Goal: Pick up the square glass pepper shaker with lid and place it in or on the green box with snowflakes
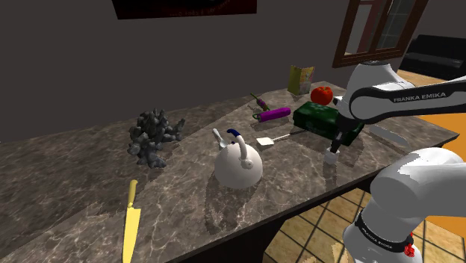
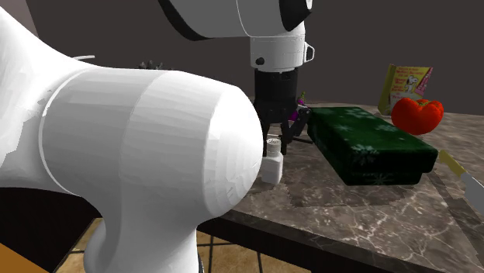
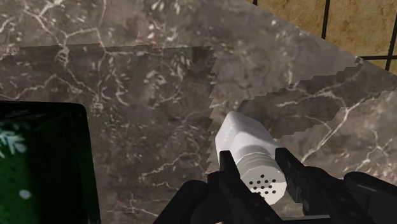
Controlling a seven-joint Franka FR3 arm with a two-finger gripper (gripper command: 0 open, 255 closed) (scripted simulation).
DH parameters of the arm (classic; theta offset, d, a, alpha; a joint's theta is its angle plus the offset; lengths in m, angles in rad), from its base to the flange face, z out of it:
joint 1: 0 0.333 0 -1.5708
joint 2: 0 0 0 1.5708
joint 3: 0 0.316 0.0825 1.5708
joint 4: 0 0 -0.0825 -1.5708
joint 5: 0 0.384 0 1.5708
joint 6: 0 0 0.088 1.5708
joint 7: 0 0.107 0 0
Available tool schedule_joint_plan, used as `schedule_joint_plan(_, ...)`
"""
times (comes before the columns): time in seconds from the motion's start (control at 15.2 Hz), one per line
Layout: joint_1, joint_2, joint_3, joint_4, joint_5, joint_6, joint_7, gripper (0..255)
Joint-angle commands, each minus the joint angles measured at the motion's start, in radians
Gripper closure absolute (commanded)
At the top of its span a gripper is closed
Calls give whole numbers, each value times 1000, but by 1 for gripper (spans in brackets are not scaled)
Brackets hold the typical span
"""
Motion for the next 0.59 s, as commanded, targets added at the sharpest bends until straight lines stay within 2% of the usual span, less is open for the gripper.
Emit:
schedule_joint_plan(0.0, 0, 0, 0, 0, 0, 0, 0, 255)
schedule_joint_plan(0.53, 18, -56, 36, 70, 42, -124, -5, 255)
